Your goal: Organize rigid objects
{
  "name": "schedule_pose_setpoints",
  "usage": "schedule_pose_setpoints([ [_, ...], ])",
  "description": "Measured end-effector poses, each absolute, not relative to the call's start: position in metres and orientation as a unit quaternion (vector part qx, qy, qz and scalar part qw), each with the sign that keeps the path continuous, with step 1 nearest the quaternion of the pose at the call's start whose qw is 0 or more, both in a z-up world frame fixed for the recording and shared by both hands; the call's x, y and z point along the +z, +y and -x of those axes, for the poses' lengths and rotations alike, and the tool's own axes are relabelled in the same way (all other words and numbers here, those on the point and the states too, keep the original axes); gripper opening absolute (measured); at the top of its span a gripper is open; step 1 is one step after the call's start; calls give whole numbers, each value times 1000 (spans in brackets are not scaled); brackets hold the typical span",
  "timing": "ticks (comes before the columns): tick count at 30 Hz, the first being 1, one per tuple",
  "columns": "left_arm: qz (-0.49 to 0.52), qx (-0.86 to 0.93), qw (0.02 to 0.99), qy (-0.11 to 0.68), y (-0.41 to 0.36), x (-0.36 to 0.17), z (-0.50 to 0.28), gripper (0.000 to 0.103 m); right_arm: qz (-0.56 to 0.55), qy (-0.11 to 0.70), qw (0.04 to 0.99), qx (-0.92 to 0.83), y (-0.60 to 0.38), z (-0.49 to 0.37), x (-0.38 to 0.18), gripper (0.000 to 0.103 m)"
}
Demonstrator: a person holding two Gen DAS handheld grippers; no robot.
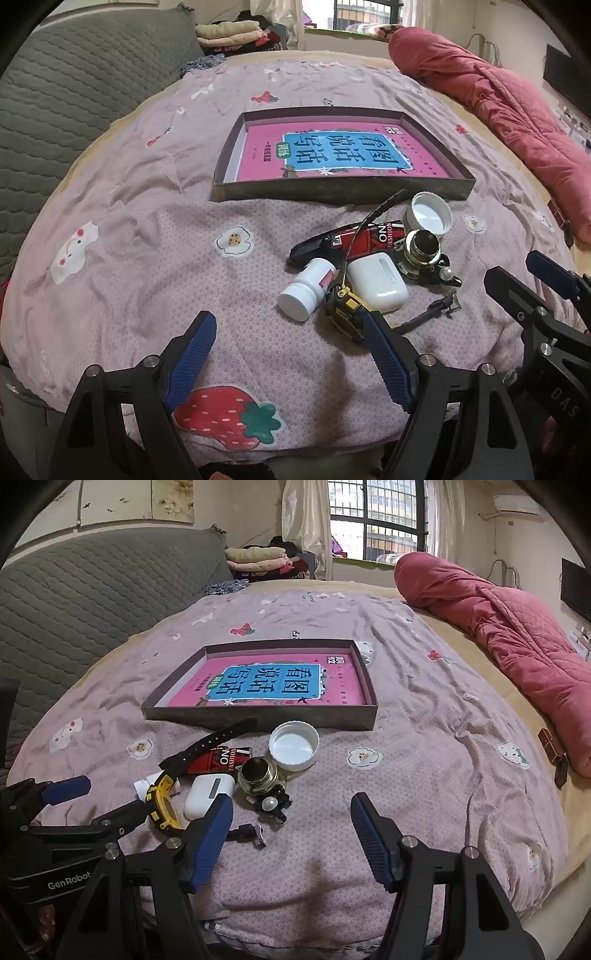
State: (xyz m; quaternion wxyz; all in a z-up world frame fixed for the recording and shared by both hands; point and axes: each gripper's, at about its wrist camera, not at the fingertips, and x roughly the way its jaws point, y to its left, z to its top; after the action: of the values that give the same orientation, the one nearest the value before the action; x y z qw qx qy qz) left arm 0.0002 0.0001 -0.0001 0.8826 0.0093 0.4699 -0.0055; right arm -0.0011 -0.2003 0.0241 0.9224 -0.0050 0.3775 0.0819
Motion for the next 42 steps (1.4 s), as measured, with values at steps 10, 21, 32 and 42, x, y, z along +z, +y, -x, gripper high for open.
schedule_pose_setpoints([
  [10,-6,-5,883,470,0,0,0,83,5,377,923,80,-203,2,25,66],
  [21,-5,-7,883,470,-3,0,-4,83,9,376,923,79,-202,3,25,66],
  [32,12,-9,883,468,11,5,-2,83,17,370,926,78,-200,3,27,66],
  [42,11,2,862,507,23,2,-4,83,20,360,930,75,-203,3,31,66],
])
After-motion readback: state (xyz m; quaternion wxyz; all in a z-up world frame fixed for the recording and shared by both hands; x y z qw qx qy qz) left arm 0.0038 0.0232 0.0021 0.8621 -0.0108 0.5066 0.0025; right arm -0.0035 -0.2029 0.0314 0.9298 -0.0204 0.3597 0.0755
